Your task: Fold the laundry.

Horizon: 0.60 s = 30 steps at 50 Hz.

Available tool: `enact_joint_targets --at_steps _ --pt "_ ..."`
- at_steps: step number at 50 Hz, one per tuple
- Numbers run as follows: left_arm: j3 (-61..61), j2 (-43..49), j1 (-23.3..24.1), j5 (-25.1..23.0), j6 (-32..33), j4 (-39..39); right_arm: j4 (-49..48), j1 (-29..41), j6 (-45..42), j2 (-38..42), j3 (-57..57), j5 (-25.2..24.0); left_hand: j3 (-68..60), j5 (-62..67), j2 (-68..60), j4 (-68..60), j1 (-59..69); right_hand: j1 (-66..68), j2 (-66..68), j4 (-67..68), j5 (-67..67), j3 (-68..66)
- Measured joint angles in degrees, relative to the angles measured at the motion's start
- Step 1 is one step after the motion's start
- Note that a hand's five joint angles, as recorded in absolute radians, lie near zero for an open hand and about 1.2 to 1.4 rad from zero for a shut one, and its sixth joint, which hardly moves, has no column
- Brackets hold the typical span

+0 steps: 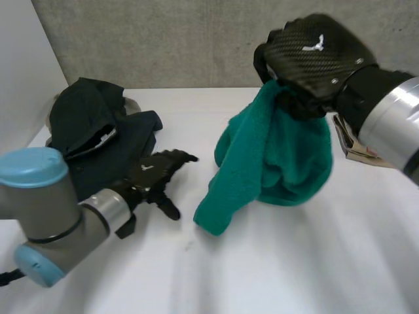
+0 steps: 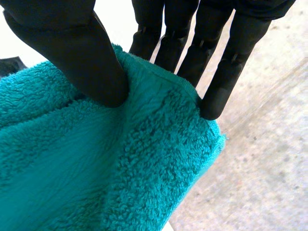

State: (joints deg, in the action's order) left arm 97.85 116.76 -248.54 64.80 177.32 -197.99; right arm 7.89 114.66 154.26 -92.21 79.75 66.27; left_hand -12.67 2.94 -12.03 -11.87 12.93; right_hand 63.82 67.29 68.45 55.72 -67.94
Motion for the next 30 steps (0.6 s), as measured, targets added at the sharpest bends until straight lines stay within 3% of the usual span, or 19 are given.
enact_joint_targets --at_steps 8,11,16,22,30 --pt "-4.5 5.26 7.7 -0.16 -8.71 -0.21 1.41 -0.71 2.44 -2.85 -1.38 2.17 -0.3 0.3 -0.41 -0.41 0.45 0.0 0.0 0.05 0.0 0.0" --pt "-5.26 5.58 10.23 -0.1 -13.9 0.22 1.27 -1.14 3.55 -2.58 -1.42 3.77 -10.25 10.01 -10.93 -10.96 11.12 0.0 0.0 0.05 0.0 0.0" --pt "-4.3 3.53 12.42 -2.72 -24.08 1.74 0.62 -2.31 3.56 -0.17 -1.2 6.56 -12.6 12.63 -13.29 -13.64 12.79 0.0 0.0 0.07 0.0 0.0" --pt "-1.14 -1.6 10.31 -6.02 -29.01 2.38 0.14 -2.88 1.37 2.94 -1.23 7.82 -10.45 9.78 -11.08 -10.74 10.63 0.0 0.0 0.08 0.0 0.0" --pt "1.36 -6.17 2.23 -5.7 -26.13 2.7 -0.31 -2.8 -0.37 4.27 -1.93 8.46 -8.12 7.08 -8.64 -8.38 8.35 0.0 0.0 0.09 0.0 0.0"
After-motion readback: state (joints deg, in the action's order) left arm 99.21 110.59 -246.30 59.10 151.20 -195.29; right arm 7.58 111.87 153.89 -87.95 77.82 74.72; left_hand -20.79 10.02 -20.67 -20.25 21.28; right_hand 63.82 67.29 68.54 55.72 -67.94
